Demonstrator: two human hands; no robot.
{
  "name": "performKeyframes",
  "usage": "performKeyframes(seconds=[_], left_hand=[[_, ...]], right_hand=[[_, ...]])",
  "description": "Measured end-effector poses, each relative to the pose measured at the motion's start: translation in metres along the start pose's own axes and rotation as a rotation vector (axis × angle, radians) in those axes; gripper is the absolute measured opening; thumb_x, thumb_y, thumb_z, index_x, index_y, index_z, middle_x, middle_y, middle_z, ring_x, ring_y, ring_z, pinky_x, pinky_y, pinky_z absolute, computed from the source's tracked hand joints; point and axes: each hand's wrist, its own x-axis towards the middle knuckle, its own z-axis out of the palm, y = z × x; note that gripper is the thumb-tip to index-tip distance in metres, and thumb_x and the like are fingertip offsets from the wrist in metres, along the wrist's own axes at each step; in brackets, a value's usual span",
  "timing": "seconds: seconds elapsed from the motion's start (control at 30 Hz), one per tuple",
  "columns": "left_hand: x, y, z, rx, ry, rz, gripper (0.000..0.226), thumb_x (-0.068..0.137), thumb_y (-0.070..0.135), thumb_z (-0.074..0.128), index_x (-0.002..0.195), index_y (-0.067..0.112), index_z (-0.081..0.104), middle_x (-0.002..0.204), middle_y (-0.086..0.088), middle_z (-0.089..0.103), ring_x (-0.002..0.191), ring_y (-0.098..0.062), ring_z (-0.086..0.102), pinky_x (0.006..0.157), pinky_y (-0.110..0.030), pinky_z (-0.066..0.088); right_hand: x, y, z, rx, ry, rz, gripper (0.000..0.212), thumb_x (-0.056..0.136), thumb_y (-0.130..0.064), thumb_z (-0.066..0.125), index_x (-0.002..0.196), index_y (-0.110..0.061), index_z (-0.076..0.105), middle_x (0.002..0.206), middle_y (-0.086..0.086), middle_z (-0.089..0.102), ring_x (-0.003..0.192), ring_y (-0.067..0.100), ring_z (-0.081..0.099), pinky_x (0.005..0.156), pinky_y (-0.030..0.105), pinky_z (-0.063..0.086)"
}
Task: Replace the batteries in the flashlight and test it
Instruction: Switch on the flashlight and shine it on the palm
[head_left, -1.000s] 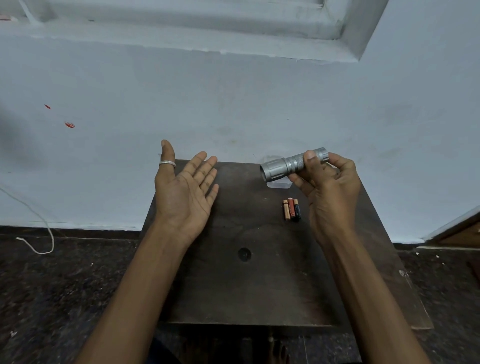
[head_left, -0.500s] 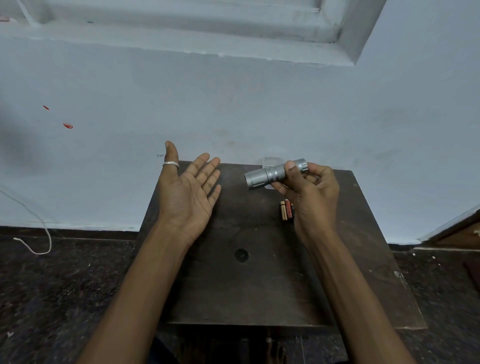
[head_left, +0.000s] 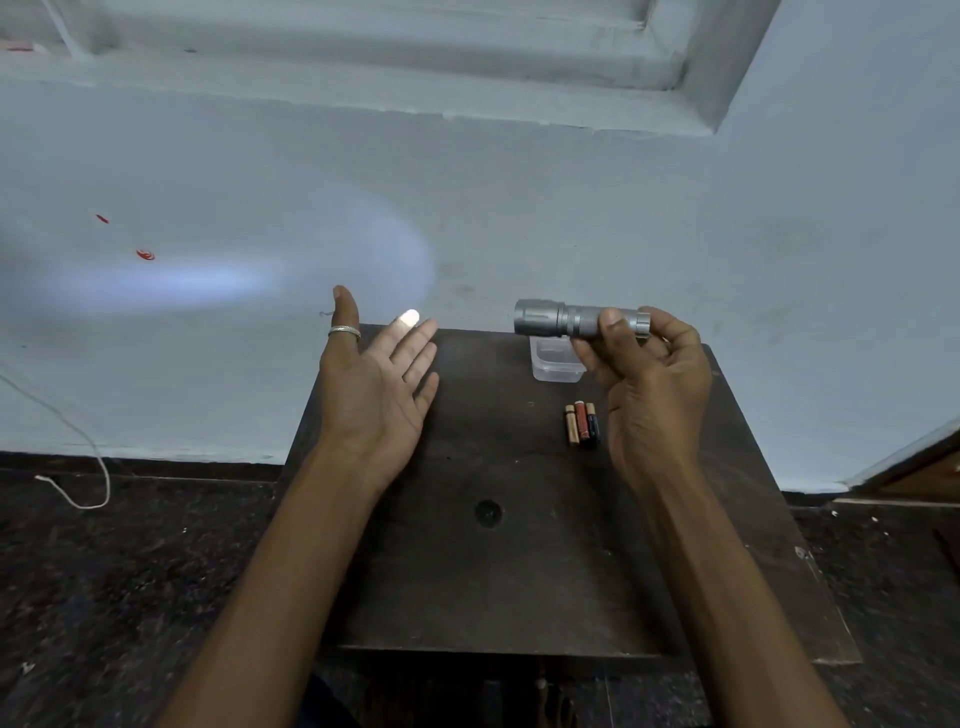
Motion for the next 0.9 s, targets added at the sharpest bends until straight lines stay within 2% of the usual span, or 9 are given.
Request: performKeyframes(seconds=[0.1,0.23,0.3,0.37,0.5,0.63,0.7,0.8,0.9], left_hand=[[0.0,-0.002,0.0,0.012,0.013,0.011,0.088,0.086,0.08,0.032,0.145,0.017,0.047,0.146,-0.002,0.054,0.14,-0.017,0.041,0.12,-0.04,0.023],[0.0,-0.001,0.0,-0.003,0.022,0.015,0.088,0.086,0.079,0.035,0.145,0.015,0.046,0.147,-0.004,0.053,0.141,-0.019,0.04,0.12,-0.041,0.023],[0.001,-0.001,-0.001,-0.011,0.022,0.016,0.088,0.086,0.078,0.035,0.145,0.015,0.046,0.147,-0.004,0.052,0.141,-0.019,0.04,0.12,-0.042,0.022],[0.001,-0.001,-0.002,-0.016,0.023,0.014,0.088,0.086,0.078,0.036,0.145,0.015,0.046,0.147,-0.005,0.052,0.141,-0.019,0.04,0.12,-0.042,0.022],[0.002,-0.001,-0.003,-0.016,0.029,0.01,0.087,0.085,0.079,0.036,0.143,0.016,0.049,0.145,-0.003,0.055,0.14,-0.019,0.042,0.12,-0.041,0.024],[0.002,0.0,-0.006,-0.017,0.034,-0.005,0.085,0.084,0.08,0.038,0.138,0.016,0.055,0.139,-0.002,0.06,0.137,-0.019,0.045,0.119,-0.04,0.026],[0.002,0.0,-0.006,-0.03,0.037,-0.004,0.084,0.084,0.079,0.039,0.137,0.015,0.056,0.138,-0.003,0.061,0.138,-0.02,0.045,0.12,-0.041,0.026],[0.002,0.0,-0.005,-0.036,0.044,-0.003,0.084,0.085,0.078,0.04,0.137,0.014,0.055,0.137,-0.004,0.062,0.137,-0.019,0.045,0.12,-0.041,0.025],[0.002,-0.001,-0.005,-0.036,0.037,-0.004,0.084,0.085,0.078,0.04,0.139,0.015,0.053,0.139,-0.004,0.06,0.138,-0.02,0.044,0.12,-0.042,0.024]], right_hand=[[0.0,0.0,0.0,-0.03,0.02,-0.048,0.033,0.084,0.001,0.077,0.105,-0.006,0.053,0.098,0.014,0.067,0.088,0.021,0.073,0.083,0.039,0.061],[0.0,0.0,-0.003,-0.146,0.04,-0.089,0.04,0.074,-0.008,0.086,0.101,-0.01,0.056,0.098,0.016,0.069,0.099,0.036,0.071,0.096,0.059,0.054],[0.0,0.0,-0.004,-0.169,0.052,-0.09,0.046,0.066,-0.017,0.089,0.099,-0.013,0.057,0.102,0.017,0.069,0.108,0.044,0.068,0.098,0.06,0.053],[0.0,-0.001,-0.004,-0.175,0.054,-0.094,0.047,0.063,-0.019,0.09,0.098,-0.014,0.058,0.101,0.016,0.069,0.108,0.046,0.067,0.097,0.06,0.053],[0.001,-0.003,-0.006,-0.163,0.031,-0.1,0.04,0.073,-0.005,0.086,0.101,-0.013,0.059,0.095,0.01,0.072,0.093,0.028,0.071,0.091,0.053,0.058],[0.0,-0.008,-0.006,-0.191,0.017,-0.097,0.041,0.082,0.0,0.079,0.114,-0.011,0.057,0.098,0.016,0.071,0.089,0.023,0.074,0.08,0.04,0.061],[-0.001,-0.009,-0.005,-0.253,0.024,-0.118,0.044,0.082,-0.004,0.081,0.118,-0.013,0.058,0.103,0.02,0.071,0.087,0.02,0.074,0.082,0.042,0.062],[-0.004,-0.009,-0.004,-0.316,0.014,-0.126,0.045,0.08,-0.009,0.082,0.117,-0.02,0.059,0.104,0.015,0.072,0.083,0.013,0.073,0.089,0.049,0.06],[-0.005,-0.011,-0.002,-0.33,0.008,-0.118,0.044,0.08,-0.01,0.082,0.117,-0.02,0.059,0.102,0.012,0.073,0.081,0.011,0.072,0.09,0.049,0.06]])
